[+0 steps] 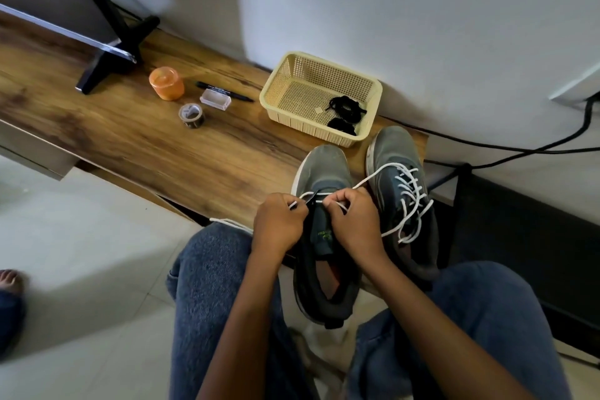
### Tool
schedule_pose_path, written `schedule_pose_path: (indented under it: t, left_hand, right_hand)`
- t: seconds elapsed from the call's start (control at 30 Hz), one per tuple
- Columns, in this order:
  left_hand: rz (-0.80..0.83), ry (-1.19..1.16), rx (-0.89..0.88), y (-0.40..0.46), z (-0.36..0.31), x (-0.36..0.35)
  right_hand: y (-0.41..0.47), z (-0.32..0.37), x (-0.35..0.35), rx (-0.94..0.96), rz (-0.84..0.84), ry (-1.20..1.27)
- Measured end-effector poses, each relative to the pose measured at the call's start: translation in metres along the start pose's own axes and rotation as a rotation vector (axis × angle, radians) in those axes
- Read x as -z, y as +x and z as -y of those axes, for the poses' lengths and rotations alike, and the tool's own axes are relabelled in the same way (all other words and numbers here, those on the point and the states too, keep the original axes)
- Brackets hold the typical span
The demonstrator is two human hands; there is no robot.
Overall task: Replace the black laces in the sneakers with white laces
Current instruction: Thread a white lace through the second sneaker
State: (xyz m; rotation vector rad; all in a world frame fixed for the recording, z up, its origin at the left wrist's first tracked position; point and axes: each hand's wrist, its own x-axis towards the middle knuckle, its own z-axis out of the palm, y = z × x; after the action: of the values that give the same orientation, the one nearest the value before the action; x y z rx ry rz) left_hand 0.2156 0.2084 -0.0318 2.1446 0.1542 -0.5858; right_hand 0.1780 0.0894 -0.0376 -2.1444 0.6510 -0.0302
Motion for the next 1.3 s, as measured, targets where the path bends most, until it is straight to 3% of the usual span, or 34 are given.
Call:
schedule_pose_path:
  t: [0.97, 1.3]
  left_hand:
    - [0.061, 0.021, -0.066, -0.003, -0.008, 0.007]
    - [0.045, 0.149, -0.164, -0.006, -0.012, 0.010]
  right_hand:
    - [-0.008, 0.003, -0.017, 0.066, -0.094, -0.236]
    - [-0.011, 0.001, -0.020, 0.154, -0.127, -0.264]
